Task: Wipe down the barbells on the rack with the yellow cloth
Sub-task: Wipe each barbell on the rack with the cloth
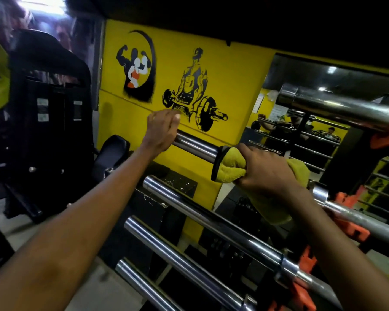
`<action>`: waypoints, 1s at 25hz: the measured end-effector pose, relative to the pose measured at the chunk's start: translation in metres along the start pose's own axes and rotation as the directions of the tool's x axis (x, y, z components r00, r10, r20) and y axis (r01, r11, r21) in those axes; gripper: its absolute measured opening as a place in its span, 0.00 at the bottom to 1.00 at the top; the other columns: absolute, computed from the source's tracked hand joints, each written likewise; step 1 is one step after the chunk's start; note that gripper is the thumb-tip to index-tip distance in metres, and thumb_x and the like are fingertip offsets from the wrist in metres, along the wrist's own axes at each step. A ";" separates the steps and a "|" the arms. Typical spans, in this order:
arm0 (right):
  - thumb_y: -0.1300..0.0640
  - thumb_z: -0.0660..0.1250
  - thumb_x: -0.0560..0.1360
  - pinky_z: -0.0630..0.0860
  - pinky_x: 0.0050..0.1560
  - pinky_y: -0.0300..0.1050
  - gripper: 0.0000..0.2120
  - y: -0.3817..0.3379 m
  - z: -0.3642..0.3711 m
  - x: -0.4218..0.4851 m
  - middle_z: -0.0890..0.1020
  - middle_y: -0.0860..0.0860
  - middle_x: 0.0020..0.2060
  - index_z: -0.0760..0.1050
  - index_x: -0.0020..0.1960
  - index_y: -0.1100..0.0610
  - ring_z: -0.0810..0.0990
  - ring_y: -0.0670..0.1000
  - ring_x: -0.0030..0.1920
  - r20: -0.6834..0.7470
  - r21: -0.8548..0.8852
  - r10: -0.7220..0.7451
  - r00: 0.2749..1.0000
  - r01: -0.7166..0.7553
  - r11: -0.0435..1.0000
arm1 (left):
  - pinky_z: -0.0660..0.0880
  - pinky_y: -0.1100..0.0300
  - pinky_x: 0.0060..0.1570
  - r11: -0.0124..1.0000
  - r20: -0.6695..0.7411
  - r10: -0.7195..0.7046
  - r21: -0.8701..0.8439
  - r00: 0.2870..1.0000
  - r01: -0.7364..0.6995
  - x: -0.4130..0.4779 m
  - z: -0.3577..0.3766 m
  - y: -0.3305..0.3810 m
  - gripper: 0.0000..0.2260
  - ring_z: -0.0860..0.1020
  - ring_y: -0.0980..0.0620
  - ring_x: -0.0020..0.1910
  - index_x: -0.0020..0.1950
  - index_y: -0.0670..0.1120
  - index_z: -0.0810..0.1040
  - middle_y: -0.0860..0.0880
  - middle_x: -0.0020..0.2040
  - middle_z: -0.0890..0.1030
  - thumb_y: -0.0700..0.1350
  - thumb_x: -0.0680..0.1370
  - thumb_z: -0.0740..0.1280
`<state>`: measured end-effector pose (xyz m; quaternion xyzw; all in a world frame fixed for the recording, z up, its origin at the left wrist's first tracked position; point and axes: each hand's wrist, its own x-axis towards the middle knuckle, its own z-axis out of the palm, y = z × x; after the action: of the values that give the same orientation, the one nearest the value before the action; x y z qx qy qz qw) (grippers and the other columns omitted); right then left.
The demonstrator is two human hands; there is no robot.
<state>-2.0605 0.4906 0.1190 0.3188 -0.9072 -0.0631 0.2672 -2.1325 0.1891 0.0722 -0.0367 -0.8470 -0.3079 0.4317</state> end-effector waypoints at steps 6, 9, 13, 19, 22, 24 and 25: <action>0.30 0.62 0.72 0.76 0.59 0.57 0.36 -0.046 0.015 0.041 0.79 0.54 0.58 0.64 0.71 0.51 0.80 0.59 0.55 -0.013 -0.072 0.000 1.000 -0.001 0.997 | 0.45 0.44 0.73 0.984 0.132 -0.171 -0.030 0.976 0.176 -0.152 0.053 -0.032 0.25 0.54 0.50 0.76 0.78 0.54 0.57 0.49 0.79 0.57 0.59 0.82 0.49; 0.34 0.66 0.72 0.76 0.59 0.59 0.34 -0.074 0.025 0.075 0.79 0.56 0.58 0.65 0.70 0.53 0.80 0.60 0.56 -0.025 -0.085 0.005 1.000 -0.007 0.996 | 0.42 0.52 0.72 0.988 0.131 -0.110 0.122 0.985 0.094 -0.169 0.072 -0.029 0.27 0.59 0.52 0.76 0.72 0.50 0.71 0.49 0.73 0.70 0.58 0.81 0.44; 0.39 0.68 0.72 0.76 0.58 0.57 0.34 -0.102 0.038 0.120 0.78 0.56 0.59 0.65 0.71 0.54 0.79 0.60 0.58 -0.014 -0.063 -0.049 0.999 0.048 0.997 | 0.45 0.53 0.72 0.994 0.056 0.009 0.108 0.998 -0.015 -0.174 0.071 -0.043 0.21 0.62 0.49 0.74 0.62 0.49 0.76 0.49 0.64 0.76 0.53 0.83 0.47; 0.46 0.68 0.75 0.72 0.66 0.55 0.31 -0.101 0.026 0.138 0.64 0.48 0.78 0.65 0.76 0.46 0.74 0.56 0.69 0.119 -0.064 -0.343 0.932 0.352 0.934 | 0.50 0.42 0.73 0.982 0.151 -0.057 0.188 0.987 0.028 -0.163 0.066 -0.037 0.21 0.67 0.44 0.70 0.58 0.48 0.78 0.46 0.61 0.78 0.54 0.81 0.49; 0.43 0.68 0.75 0.67 0.70 0.57 0.31 -0.076 0.020 0.097 0.61 0.46 0.79 0.64 0.76 0.41 0.72 0.56 0.70 0.087 -0.032 -0.314 0.946 0.317 0.948 | 0.53 0.36 0.72 0.991 0.221 -0.039 0.132 0.975 0.009 -0.154 0.060 -0.036 0.27 0.67 0.37 0.70 0.66 0.42 0.74 0.38 0.66 0.75 0.57 0.79 0.48; 0.39 0.68 0.75 0.67 0.71 0.58 0.33 -0.053 0.010 0.061 0.62 0.46 0.79 0.61 0.77 0.40 0.72 0.55 0.70 0.059 0.001 -0.226 0.972 0.227 0.974 | 0.57 0.36 0.72 0.962 0.189 -0.184 -0.166 0.965 0.216 -0.142 0.050 -0.029 0.28 0.64 0.40 0.73 0.77 0.50 0.61 0.42 0.75 0.64 0.61 0.80 0.49; 0.37 0.68 0.75 0.67 0.71 0.58 0.34 -0.042 0.005 0.042 0.63 0.46 0.78 0.60 0.78 0.40 0.73 0.56 0.70 0.056 0.001 -0.179 0.982 0.180 0.984 | 0.59 0.37 0.71 0.929 0.127 -0.221 -0.275 0.967 0.249 -0.133 0.044 -0.022 0.26 0.61 0.44 0.75 0.78 0.55 0.55 0.46 0.78 0.59 0.61 0.81 0.50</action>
<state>-2.0678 0.4316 0.1219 0.3969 -0.8817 -0.0976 0.2357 -2.0878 0.2232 -0.0585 -0.0120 -0.8106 -0.4757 0.3414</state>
